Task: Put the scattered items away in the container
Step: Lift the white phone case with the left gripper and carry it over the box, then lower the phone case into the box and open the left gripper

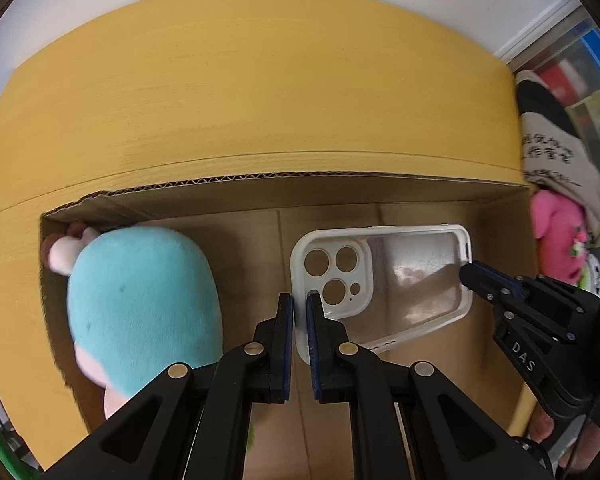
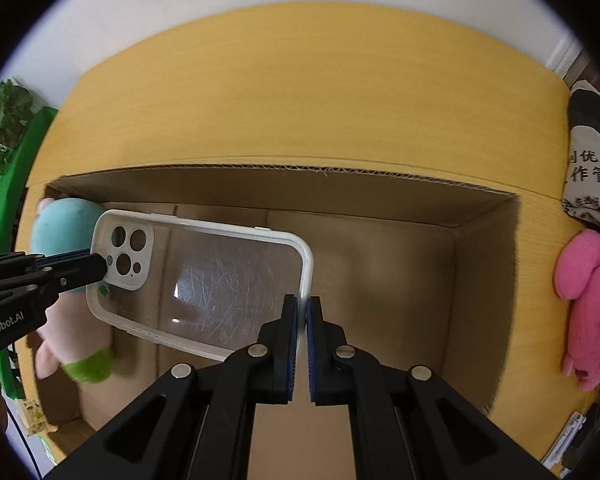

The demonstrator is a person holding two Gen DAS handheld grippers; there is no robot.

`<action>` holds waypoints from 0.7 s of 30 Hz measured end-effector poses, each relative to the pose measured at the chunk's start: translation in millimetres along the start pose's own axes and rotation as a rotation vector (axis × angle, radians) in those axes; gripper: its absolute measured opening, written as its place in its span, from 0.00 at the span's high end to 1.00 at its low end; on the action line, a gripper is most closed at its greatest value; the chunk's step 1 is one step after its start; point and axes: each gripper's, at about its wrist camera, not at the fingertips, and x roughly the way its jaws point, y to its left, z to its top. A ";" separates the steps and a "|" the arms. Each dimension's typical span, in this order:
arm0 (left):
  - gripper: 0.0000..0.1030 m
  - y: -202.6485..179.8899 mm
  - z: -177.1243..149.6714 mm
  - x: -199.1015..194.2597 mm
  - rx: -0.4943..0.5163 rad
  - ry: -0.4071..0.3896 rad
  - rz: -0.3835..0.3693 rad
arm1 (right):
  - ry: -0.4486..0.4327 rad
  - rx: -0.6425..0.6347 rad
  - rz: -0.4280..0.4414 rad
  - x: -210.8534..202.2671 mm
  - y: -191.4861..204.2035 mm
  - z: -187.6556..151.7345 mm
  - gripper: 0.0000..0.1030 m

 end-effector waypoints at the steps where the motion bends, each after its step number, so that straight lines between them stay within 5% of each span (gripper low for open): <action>1: 0.94 0.9 2.1 4.7 -0.002 0.004 0.003 | 0.002 0.004 0.004 5.1 0.3 0.2 0.96; 14: 0.94 0.8 -14.9 53.5 -0.006 0.055 0.037 | 0.025 -0.040 -0.017 49.8 3.9 -22.4 0.93; 16: 0.93 -2.0 -16.8 52.0 0.003 0.041 0.046 | 0.009 -0.043 -0.017 48.2 4.5 -25.7 0.85; 19: 0.78 -3.5 -20.5 45.0 -0.003 0.024 0.050 | -0.017 -0.049 -0.024 40.4 5.4 -31.5 0.64; 21: 0.64 -6.7 -25.2 31.6 -0.003 -0.012 0.035 | -0.042 -0.051 -0.024 28.9 5.1 -36.1 0.63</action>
